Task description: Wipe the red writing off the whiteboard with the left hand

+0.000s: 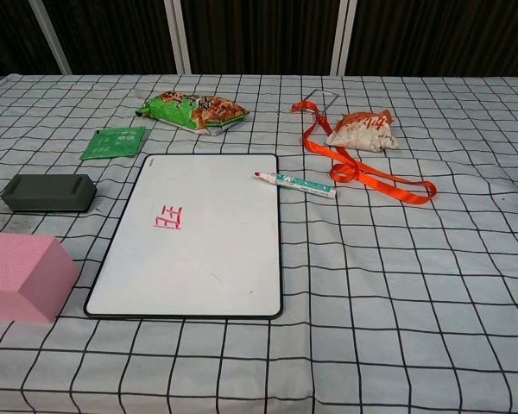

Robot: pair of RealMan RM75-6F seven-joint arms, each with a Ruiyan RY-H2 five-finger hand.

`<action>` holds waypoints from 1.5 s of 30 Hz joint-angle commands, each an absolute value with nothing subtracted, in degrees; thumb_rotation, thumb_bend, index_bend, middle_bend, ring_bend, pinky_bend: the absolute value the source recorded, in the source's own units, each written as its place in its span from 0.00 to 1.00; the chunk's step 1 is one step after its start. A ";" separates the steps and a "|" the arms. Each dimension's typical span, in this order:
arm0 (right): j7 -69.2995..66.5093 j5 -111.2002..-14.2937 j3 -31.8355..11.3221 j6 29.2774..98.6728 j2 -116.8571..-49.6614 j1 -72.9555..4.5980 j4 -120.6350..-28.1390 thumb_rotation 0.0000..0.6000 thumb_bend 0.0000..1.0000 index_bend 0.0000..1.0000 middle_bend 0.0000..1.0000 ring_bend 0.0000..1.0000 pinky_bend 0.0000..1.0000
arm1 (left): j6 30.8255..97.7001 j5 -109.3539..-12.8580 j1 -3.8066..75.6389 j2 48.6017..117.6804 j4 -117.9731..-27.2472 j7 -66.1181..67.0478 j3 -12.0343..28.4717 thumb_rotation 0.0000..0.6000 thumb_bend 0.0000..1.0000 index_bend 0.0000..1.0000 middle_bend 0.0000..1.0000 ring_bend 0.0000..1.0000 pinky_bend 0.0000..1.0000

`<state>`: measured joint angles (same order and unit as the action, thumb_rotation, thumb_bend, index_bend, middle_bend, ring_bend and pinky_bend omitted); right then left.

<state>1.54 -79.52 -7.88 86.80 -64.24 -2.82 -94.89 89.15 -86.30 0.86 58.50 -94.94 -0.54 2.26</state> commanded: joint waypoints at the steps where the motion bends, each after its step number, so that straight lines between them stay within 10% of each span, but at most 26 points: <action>1: 1.59 -79.47 -7.79 86.61 -64.21 -2.83 -94.91 1.00 0.19 0.02 0.12 0.20 0.21 | 88.98 -86.35 0.98 58.56 -94.82 -0.43 2.24 1.00 0.19 0.00 0.05 0.00 0.00; 45: 2.03 -78.64 -7.79 85.49 -64.26 -3.16 -95.29 1.00 0.19 0.02 0.13 0.20 0.21 | 49.86 -60.60 30.98 73.59 -86.59 27.53 9.04 1.00 0.16 0.03 0.12 0.00 0.00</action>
